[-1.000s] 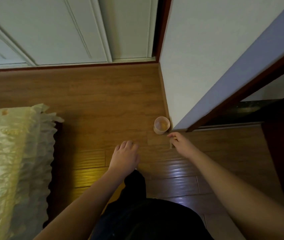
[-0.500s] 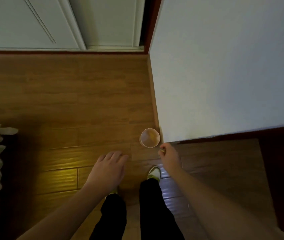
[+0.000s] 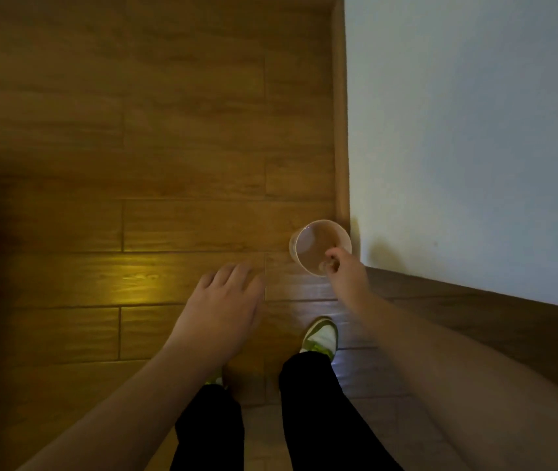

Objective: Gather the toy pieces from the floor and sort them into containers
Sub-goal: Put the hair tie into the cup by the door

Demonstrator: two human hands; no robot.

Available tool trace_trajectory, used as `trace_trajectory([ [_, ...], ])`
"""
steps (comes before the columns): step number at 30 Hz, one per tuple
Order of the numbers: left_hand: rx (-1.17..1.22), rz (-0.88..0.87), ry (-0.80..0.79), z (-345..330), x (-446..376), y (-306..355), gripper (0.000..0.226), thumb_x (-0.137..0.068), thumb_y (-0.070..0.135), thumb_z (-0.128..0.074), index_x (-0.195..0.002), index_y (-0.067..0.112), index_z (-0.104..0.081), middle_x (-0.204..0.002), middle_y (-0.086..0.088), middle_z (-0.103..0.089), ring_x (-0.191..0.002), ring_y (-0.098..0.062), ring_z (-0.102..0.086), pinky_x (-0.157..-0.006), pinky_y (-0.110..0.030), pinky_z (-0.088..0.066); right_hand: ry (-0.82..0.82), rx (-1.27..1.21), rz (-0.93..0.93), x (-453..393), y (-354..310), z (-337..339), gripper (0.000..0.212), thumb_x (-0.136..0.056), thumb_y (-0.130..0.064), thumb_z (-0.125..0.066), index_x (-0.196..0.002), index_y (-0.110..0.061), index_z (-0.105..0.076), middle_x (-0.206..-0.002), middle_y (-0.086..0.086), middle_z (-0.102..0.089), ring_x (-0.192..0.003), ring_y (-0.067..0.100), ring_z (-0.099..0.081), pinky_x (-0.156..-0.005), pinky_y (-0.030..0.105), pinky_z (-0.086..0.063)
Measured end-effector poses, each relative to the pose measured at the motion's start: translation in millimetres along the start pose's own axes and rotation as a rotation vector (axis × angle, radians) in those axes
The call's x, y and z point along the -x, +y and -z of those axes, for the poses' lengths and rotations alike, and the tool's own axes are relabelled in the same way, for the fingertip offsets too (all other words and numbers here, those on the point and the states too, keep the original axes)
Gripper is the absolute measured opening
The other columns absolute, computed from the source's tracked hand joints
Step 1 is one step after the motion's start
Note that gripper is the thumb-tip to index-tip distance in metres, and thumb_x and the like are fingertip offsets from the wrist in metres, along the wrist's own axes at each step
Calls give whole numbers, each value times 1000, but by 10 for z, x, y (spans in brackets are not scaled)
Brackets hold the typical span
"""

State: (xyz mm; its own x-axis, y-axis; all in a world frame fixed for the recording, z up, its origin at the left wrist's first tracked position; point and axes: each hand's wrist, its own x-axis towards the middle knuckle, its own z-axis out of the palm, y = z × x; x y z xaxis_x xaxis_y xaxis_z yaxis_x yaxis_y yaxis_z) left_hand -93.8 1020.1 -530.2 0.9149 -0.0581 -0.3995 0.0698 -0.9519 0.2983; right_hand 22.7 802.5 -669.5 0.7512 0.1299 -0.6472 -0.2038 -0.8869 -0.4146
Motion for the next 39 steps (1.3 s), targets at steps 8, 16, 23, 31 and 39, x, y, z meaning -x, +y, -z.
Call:
trace_trajectory([
  [8,-12,-6,-44,19,-20,209,26,-82,30,-60,-107,21,-64,-110,-1,-64,-103,-22,-61,-80,-39,-51,-67,67,-57,-3,-9,147,51,-98,-19,-49,-146,-19,-35,-142,7,-50,-126,26,-50,-98,30,-40],
  [16,-13,-78,-6,785,289,488,26,-85,31,-56,-109,24,-62,-111,0,-64,-105,-23,-60,-81,-40,-49,-71,178,87,977,-467,771,41,-95,-23,-49,-136,-16,-47,-130,7,-57,-114,23,-55,-88,31,-45],
  [23,-36,-157,-80,1436,836,678,36,-94,39,-36,-126,27,-49,-127,2,-54,-117,-22,-51,-91,-39,-41,39,253,197,2064,-946,1106,36,-93,-27,-45,-127,-18,-52,-114,5,-57,-102,21,-55,-78,28,-42],
  [31,-160,-303,-185,1922,1808,927,48,-93,44,-40,-137,25,-39,-132,-2,-52,-122,-25,-48,-94,-43,-39,203,246,100,3592,-1401,1378,30,-93,-30,-47,-120,-18,-51,-118,6,-53,-104,22,-54,-85,34,-46],
  [39,-248,-425,-84,2632,2399,1160,48,-94,53,-35,-132,26,-45,-131,3,-54,-118,-20,-51,-95,-39,-41,257,245,126,5118,-1460,1846,46,-97,-36,-44,-140,-21,-35,-140,2,-42,-124,16,-45,-101,33,-42],
])
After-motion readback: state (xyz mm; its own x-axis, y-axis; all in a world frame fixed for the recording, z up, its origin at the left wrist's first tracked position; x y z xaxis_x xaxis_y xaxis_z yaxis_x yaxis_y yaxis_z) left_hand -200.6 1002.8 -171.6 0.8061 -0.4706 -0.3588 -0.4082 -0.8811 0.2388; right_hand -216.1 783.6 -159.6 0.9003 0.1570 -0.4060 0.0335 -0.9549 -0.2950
